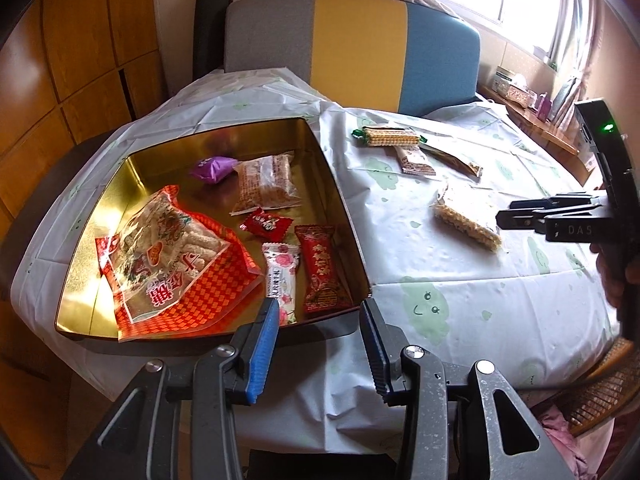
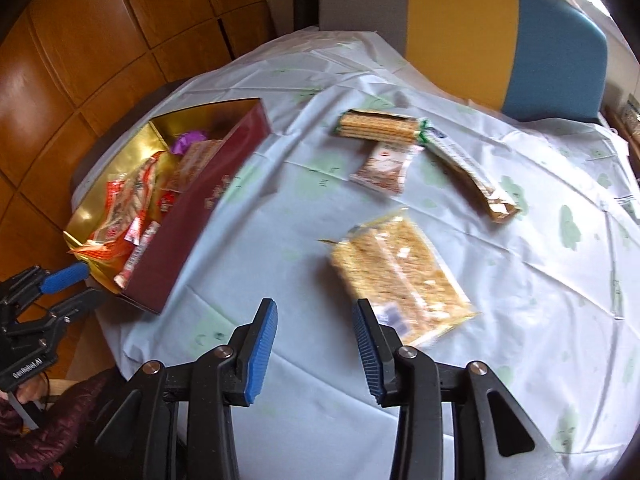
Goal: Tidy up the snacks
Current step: 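Move the left gripper to the clear rice-crisp pack and grasp it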
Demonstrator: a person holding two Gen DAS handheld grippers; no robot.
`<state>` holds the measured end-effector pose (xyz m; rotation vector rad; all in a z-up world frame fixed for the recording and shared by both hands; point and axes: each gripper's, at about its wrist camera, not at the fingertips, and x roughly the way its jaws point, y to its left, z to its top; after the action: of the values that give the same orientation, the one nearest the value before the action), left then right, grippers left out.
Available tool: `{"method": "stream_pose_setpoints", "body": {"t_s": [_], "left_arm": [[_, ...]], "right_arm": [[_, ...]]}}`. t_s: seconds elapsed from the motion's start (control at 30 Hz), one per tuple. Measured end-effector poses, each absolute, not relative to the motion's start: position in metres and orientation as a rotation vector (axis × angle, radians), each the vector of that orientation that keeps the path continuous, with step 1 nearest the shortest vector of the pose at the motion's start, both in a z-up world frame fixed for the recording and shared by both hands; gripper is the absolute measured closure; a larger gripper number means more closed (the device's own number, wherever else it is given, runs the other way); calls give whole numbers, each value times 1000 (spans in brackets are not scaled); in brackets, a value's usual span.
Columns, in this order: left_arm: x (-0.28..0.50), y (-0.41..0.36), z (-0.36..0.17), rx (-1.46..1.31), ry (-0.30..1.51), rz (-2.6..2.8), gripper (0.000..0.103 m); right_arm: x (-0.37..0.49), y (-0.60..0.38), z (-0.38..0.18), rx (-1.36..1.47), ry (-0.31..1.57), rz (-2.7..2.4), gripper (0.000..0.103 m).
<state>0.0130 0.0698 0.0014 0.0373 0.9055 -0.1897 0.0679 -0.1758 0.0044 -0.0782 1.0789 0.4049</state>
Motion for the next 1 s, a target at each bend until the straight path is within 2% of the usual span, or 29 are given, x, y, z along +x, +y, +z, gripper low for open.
{"method": "stream_pose_setpoints", "body": {"t_s": [0.1, 0.13, 0.37, 0.53, 0.73, 0.83, 0.93, 1.0], "left_arm": [[15, 63, 3, 47, 905, -203, 60], [16, 60, 4, 50, 906, -211, 60], [26, 23, 17, 101, 891, -278, 60], [47, -13, 22, 116, 911, -329, 59], [90, -54, 2, 54, 1059, -373, 57], [109, -68, -9, -17, 1128, -366, 48], [124, -80, -15, -63, 1167, -352, 46], [135, -87, -19, -95, 1191, -335, 41]], "right_arm": [[69, -204, 8, -105, 1074, 336, 50], [70, -216, 8, -105, 1070, 299, 49], [87, -314, -8, 84, 1120, -126, 49], [85, -356, -3, 317, 1098, -184, 49], [80, -363, 1, 356, 1089, -210, 49], [79, -360, 4, 337, 1078, -206, 49], [81, -359, 4, 343, 1080, -192, 49], [81, -359, 4, 349, 1082, -188, 49]]}}
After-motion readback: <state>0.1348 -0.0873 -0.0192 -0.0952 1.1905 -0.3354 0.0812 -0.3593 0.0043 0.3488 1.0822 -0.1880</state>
